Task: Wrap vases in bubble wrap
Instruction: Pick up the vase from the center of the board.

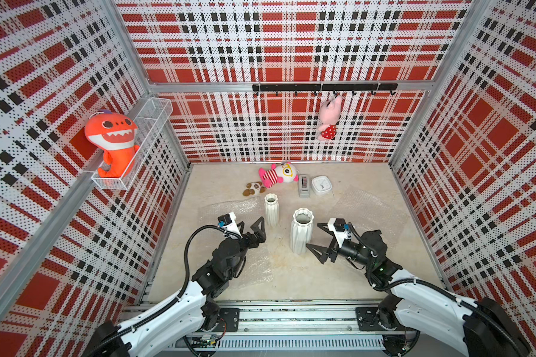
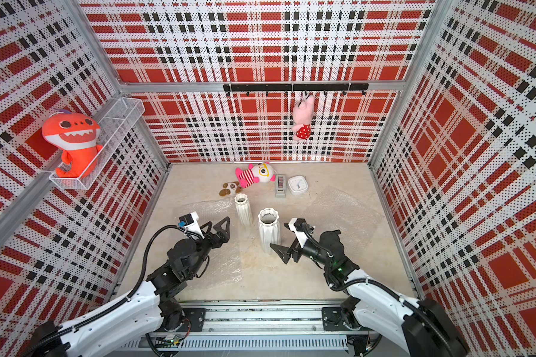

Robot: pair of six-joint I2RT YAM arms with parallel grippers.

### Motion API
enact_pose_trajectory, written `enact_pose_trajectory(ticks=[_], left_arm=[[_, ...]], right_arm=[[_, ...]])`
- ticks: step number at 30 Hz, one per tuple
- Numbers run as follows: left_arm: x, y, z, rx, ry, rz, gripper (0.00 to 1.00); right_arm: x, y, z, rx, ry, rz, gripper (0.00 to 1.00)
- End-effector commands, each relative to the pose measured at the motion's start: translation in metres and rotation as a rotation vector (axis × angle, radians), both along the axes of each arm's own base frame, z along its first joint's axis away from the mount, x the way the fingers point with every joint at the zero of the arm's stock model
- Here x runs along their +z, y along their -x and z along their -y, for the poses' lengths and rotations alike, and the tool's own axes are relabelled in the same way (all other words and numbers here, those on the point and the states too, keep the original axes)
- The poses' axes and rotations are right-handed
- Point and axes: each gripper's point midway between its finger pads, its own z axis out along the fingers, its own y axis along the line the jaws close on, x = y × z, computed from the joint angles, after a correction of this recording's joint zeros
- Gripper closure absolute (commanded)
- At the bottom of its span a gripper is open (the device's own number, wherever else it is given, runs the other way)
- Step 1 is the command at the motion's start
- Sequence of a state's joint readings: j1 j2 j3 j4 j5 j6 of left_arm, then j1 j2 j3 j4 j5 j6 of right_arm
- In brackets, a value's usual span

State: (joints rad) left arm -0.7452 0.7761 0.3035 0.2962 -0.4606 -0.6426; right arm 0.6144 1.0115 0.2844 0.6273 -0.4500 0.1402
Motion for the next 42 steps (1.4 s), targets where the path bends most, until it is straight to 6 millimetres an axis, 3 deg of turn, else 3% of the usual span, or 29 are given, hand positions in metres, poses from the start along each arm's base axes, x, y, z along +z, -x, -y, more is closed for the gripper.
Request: enact_pose_trajectory(ticks=[1, 13, 24, 35, 42], left_arm=[[0.018, -0.004, 0.003, 0.025, 0.002, 0.042, 0.02], [0.009, -0.007, 0.014, 0.003, -0.025, 0.018, 0.02], [0.010, -0.007, 0.015, -0.003, -0.026, 0.024, 0.02], [0.012, -0.005, 0.015, -0.007, -0.011, 0.022, 0.02], [0.020, -0.002, 0.017, -0.018, 0.014, 0.022, 0.02]], right_arm=[[0.038, -0.008, -0.009, 0.001, -0.062, 0.170, 0.00], [0.026, -0.027, -0.034, 0.058, -0.050, 0.188, 0.00], [0.011, -0.039, -0.045, 0.056, -0.079, 0.179, 0.01], [0.008, -0.035, -0.047, 0.081, -0.069, 0.200, 0.30], [0.034, -0.030, -0.042, 0.090, -0.095, 0.236, 0.55]])
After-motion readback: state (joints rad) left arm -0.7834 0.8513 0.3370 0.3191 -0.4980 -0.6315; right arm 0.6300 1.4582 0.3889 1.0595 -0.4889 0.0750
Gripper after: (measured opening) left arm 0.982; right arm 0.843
